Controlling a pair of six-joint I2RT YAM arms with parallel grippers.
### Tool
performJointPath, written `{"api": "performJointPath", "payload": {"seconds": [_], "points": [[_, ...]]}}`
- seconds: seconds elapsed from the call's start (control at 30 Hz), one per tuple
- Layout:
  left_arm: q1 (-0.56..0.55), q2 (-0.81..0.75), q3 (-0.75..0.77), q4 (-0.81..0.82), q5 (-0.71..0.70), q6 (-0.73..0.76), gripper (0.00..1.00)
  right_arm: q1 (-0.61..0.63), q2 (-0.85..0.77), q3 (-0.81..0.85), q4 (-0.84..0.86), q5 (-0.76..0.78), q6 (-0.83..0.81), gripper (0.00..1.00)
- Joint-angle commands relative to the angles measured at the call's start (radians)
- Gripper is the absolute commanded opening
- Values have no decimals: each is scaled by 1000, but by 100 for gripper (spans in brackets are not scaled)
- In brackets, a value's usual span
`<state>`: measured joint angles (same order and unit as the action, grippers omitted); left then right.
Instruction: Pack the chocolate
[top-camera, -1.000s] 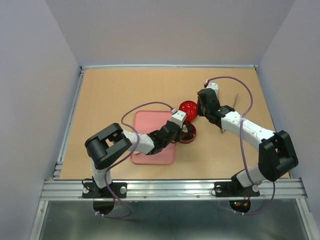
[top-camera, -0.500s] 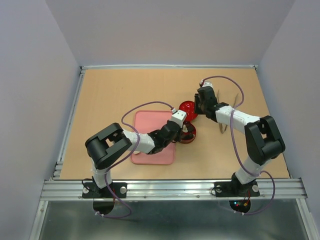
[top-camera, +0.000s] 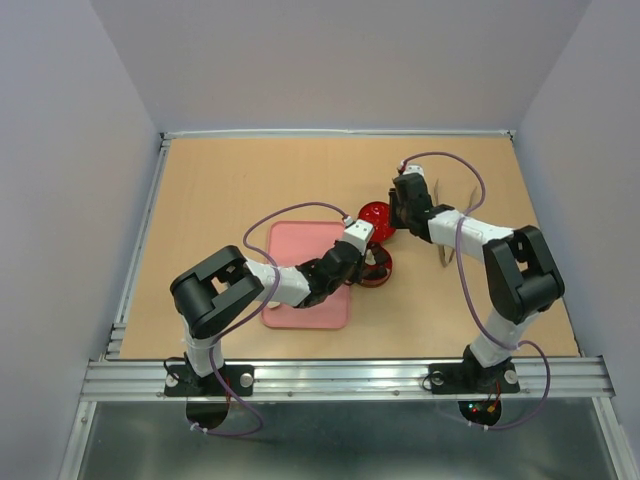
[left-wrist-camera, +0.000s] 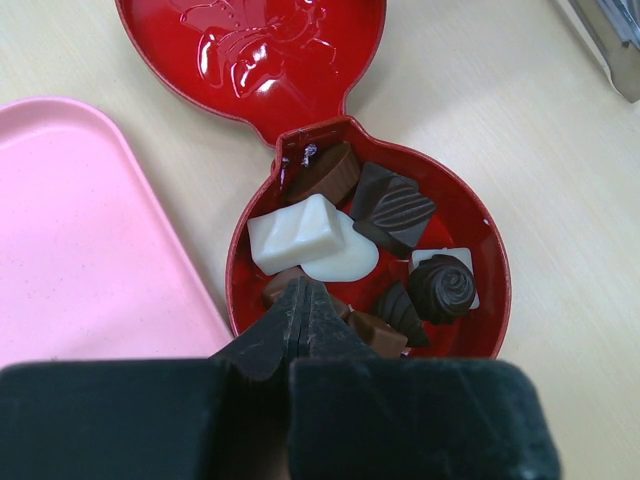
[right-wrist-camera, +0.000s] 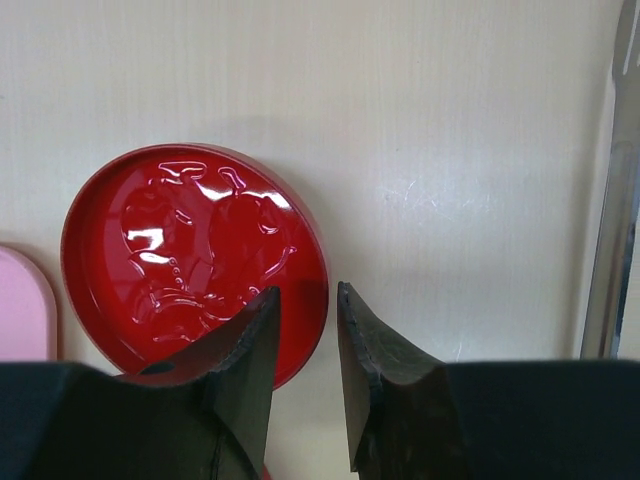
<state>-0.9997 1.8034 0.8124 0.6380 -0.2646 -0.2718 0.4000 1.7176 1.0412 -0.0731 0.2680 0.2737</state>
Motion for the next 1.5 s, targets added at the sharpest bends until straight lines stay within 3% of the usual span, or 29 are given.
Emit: {"api": "performJointPath", "payload": {"seconds": [0.0,0.17,0.7,0.93,1.47], "points": [[-2,-3,19,-21,-22,0,0,-9,34,71,52,27,-24,35],[-2,-6,21,-23,-24,0,0,-10,72,76,53,25,-27,34],[-1,31,45,-23,-25,2,0,-12,22,22,64,66,-64,1],[10,56,71,-23,-30,-7,0,-10,-102,-121,211,45,-65,0],[29,91,126,-17,-27,-12,0,46,-300,-311,312,45,-82,1]]}}
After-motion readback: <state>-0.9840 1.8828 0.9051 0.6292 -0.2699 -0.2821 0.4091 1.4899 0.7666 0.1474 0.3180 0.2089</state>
